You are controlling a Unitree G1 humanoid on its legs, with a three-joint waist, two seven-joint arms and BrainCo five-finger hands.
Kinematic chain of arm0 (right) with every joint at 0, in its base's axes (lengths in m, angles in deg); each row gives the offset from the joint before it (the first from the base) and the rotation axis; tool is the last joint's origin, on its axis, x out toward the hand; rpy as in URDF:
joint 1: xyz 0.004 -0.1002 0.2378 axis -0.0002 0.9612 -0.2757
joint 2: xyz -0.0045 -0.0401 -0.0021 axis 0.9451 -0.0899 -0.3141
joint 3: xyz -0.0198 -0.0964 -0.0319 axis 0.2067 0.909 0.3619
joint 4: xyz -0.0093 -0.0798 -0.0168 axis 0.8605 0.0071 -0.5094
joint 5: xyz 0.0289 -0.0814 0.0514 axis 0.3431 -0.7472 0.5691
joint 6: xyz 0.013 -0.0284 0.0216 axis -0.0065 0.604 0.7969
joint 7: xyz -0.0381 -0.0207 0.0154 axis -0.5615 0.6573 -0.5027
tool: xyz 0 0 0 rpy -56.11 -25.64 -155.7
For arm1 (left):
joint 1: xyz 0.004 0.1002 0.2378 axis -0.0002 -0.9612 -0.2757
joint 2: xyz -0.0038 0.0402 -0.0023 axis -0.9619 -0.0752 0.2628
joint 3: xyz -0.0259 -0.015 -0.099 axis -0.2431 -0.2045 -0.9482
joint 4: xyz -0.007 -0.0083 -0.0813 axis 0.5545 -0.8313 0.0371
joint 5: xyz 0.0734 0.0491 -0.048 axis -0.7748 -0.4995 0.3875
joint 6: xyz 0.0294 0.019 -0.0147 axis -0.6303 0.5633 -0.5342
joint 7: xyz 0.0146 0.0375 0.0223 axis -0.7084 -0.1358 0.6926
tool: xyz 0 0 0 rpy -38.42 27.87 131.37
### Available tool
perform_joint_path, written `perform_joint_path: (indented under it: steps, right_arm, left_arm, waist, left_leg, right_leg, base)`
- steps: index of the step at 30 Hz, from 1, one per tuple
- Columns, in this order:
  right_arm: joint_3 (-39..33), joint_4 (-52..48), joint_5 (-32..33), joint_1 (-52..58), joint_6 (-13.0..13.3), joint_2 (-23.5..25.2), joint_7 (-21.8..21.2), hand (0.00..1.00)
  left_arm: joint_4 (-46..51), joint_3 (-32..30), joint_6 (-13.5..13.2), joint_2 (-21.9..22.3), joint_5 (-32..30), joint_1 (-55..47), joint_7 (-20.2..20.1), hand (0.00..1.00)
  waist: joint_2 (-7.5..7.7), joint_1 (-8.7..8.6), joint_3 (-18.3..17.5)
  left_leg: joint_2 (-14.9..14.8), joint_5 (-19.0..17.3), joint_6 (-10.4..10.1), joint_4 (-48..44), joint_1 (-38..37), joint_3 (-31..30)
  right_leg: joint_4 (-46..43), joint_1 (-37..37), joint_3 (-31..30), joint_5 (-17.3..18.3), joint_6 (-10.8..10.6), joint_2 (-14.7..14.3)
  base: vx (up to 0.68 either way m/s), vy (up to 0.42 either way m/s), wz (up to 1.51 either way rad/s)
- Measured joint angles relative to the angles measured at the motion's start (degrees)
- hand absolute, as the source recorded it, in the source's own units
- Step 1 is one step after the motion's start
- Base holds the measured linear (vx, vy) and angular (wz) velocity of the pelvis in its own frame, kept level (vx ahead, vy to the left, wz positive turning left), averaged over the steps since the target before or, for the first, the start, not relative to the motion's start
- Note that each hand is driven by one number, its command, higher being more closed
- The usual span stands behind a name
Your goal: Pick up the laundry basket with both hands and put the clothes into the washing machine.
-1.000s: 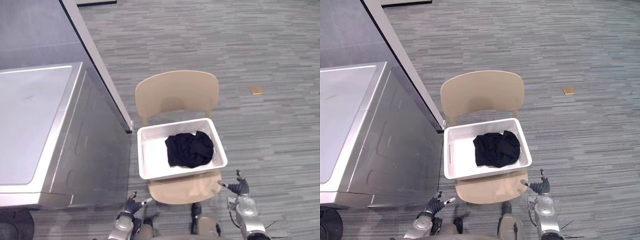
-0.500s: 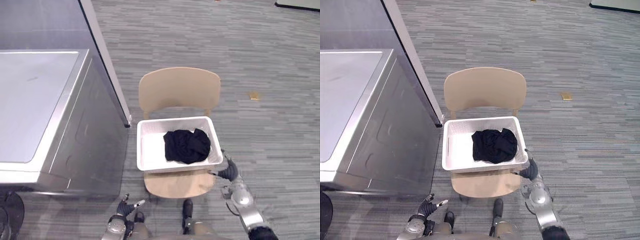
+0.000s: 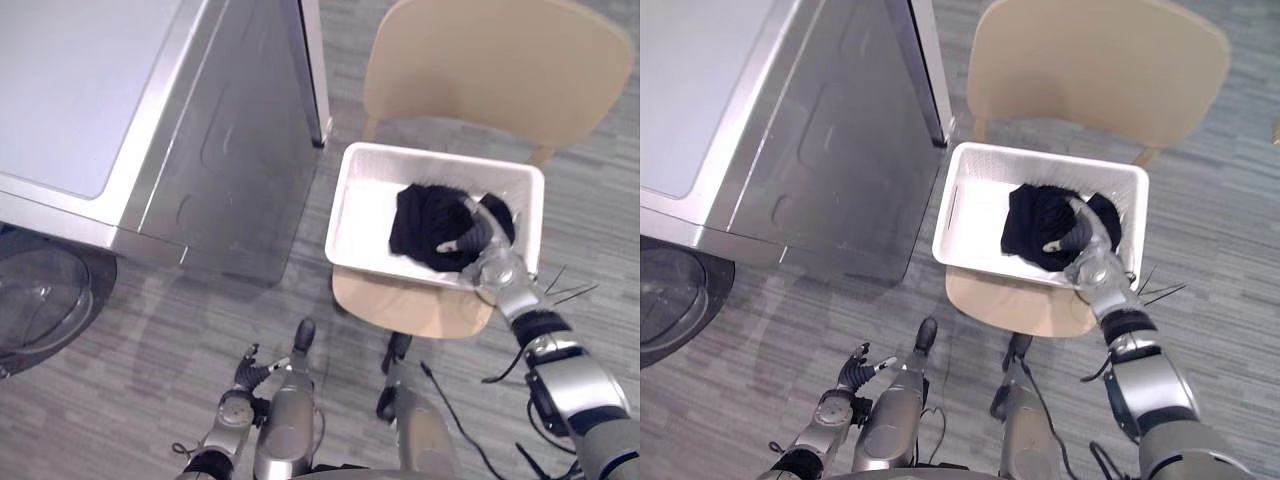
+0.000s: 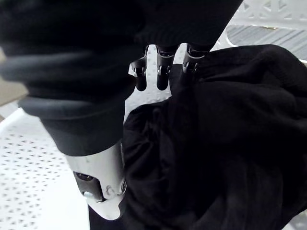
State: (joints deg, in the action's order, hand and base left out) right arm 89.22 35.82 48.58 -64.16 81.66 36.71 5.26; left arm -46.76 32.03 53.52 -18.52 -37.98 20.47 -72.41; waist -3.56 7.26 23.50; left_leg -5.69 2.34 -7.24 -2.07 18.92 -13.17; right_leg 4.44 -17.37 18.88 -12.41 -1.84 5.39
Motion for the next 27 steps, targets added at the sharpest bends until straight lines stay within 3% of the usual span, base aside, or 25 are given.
perform_joint_path:
  steps: [4, 5, 13, 19, 22, 23, 27]
  right_arm:
    - [1.65, 4.73, -0.01, -4.21, -0.61, -1.88, 0.12, 0.00]
    - [1.91, 6.10, -0.01, -5.12, -0.96, -2.28, 0.12, 1.00]
    - [4.20, 5.07, 0.04, -7.25, -1.59, -3.24, 1.31, 1.00]
    - [4.12, 0.80, 1.13, -6.33, -1.94, -1.19, 0.07, 1.00]
    - [3.93, -4.23, 1.43, -4.77, -2.18, -1.31, -0.33, 1.00]
    - [3.47, -8.63, 2.50, -3.97, -2.14, -1.38, -0.27, 1.00]
    - [-0.17, -23.69, 6.81, 0.43, -0.90, -1.61, 0.26, 1.00]
  left_arm:
    - [-0.19, 1.27, -0.37, 0.29, 0.50, 1.95, 0.26, 0.00]
    - [-0.33, 2.40, -0.45, 0.39, 0.79, 2.93, 0.32, 0.00]
    - [-0.29, 2.62, -0.57, 4.07, 2.07, 6.69, 1.09, 0.00]
    - [-0.03, 2.78, -0.52, 4.75, 2.06, 6.66, 1.07, 0.00]
    - [0.17, 2.76, -0.51, 4.35, 2.03, 6.50, 1.07, 0.00]
    - [1.06, 2.74, -0.48, 4.01, 2.02, 6.09, 1.07, 0.00]
    - [2.89, 2.73, -0.44, 3.74, 2.01, 5.36, 1.06, 0.00]
  waist:
    - [-0.58, 0.04, 0.90]
    - [-0.91, 0.19, 1.31]
    - [-1.55, 1.20, 2.50]
    - [-1.41, 1.22, 2.59]
    - [-1.33, 0.54, 2.63]
    - [-1.26, -0.27, 2.60]
    - [-1.02, -0.92, 2.33]
  left_leg:
    - [0.82, 0.76, 0.21, -0.05, 3.23, -0.60]
    - [1.13, 0.94, 0.43, -0.05, 4.13, -0.64]
    - [1.93, 1.52, 0.90, 0.37, 6.43, -0.39]
    - [1.75, 2.53, 0.93, 2.25, 3.59, 0.63]
    - [1.72, 2.52, 0.94, 2.43, 1.01, 0.57]
    - [1.64, 2.49, 0.96, 2.84, -0.14, 0.42]
    - [1.65, 2.48, 1.01, 3.96, -2.23, 0.39]
  right_leg:
    - [-1.27, -3.61, 0.04, 0.01, -0.01, 0.90]
    - [-1.47, -4.55, 0.00, 0.02, -0.02, 1.19]
    - [-8.13, -10.14, -0.86, 2.83, -0.74, 3.19]
    - [-8.43, -9.13, -2.14, 2.88, -0.68, 3.10]
    - [-7.54, -6.12, -2.04, 2.87, -0.69, 2.96]
    - [-6.43, -4.48, -1.78, 2.67, -0.85, 2.77]
    - [-3.24, -1.52, -1.67, 1.70, -1.67, 2.40]
  base:
    - [0.03, 0.037, 0.03]
    - [0.01, 0.050, 0.02]
    - [-0.01, 0.015, 0.00]
    - [0.02, -0.038, -0.09]
    - [0.01, -0.008, 0.04]
    - [0.01, -0.008, 0.07]
    - [0.00, -0.001, 0.01]
